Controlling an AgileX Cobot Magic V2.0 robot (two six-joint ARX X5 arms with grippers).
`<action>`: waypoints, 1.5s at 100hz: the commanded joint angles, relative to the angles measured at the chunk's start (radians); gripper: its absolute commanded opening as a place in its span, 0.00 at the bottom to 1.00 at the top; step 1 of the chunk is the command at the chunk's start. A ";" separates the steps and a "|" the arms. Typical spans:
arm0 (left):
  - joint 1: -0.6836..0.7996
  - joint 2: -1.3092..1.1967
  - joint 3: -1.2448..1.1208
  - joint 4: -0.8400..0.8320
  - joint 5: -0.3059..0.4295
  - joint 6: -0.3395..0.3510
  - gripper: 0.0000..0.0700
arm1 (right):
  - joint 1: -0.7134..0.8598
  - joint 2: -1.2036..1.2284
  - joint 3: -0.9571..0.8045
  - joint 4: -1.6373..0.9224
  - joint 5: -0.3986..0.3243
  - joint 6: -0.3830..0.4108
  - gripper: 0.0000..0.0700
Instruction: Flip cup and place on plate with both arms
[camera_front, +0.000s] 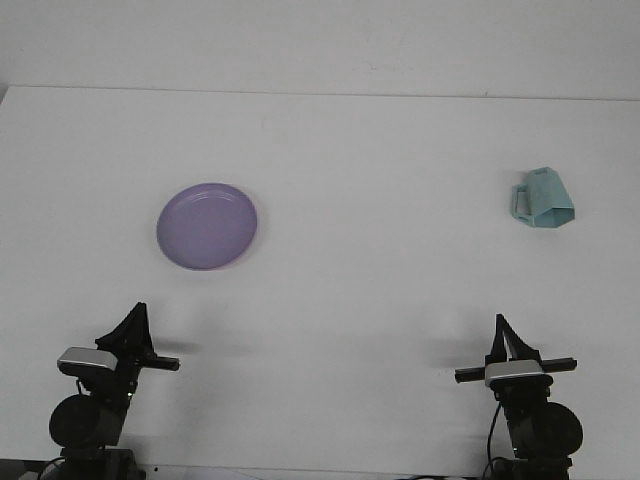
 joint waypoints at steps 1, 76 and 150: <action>0.001 -0.001 -0.020 0.010 0.005 -0.001 0.02 | 0.001 -0.001 -0.003 0.011 0.000 -0.004 0.00; 0.001 -0.001 -0.020 0.018 0.005 -0.006 0.02 | 0.001 -0.001 -0.003 0.012 0.000 -0.003 0.00; 0.001 -0.001 -0.020 0.002 0.005 -0.006 0.02 | -0.010 0.234 0.253 0.062 0.252 0.398 0.00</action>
